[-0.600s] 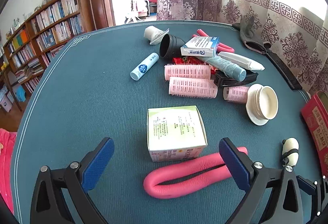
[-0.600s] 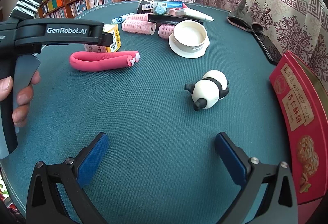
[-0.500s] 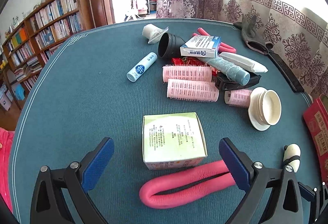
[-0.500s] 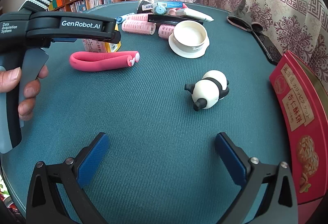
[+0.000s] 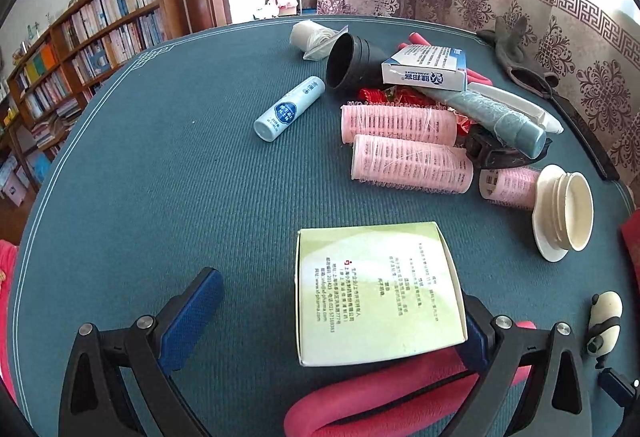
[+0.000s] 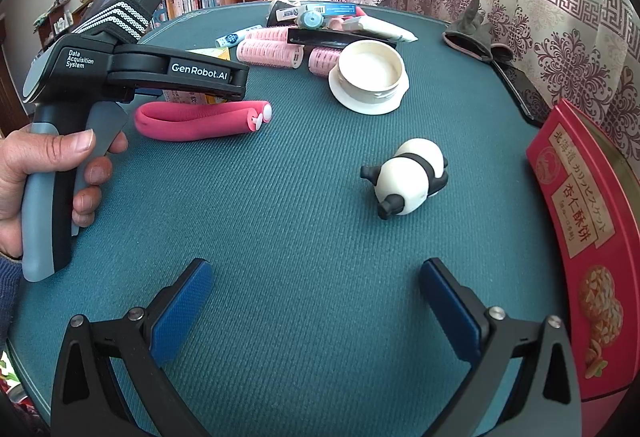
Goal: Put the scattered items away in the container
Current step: 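Grasp the panda figure with the right tool while the left tool grasps the white-green box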
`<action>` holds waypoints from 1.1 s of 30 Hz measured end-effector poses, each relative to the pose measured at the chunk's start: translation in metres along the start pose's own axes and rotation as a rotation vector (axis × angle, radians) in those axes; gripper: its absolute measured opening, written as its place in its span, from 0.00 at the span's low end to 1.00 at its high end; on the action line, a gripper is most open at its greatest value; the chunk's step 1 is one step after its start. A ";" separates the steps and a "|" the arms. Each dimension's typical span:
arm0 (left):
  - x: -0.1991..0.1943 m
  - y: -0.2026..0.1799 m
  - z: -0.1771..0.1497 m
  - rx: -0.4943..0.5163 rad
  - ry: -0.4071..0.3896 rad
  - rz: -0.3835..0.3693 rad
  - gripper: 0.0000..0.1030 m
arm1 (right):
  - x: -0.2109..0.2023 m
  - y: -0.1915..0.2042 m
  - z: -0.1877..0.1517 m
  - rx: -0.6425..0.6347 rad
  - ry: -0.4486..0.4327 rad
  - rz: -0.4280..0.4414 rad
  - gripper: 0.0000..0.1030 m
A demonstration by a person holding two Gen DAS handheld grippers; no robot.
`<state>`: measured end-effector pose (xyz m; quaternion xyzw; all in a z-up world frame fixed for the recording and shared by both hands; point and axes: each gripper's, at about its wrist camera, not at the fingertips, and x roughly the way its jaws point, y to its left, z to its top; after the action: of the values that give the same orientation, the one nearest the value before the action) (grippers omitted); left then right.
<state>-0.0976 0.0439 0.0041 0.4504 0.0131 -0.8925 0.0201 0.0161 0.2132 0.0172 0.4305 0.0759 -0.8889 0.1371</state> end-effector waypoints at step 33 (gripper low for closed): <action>-0.037 0.062 -0.030 -0.085 -0.064 -0.018 0.58 | 0.017 -0.052 0.047 0.239 -0.047 -0.030 0.69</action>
<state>-0.0487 -0.0161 0.0154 0.4204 0.0542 -0.9052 0.0314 -0.0451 0.2474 0.0335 0.4215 -0.0274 -0.9035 0.0735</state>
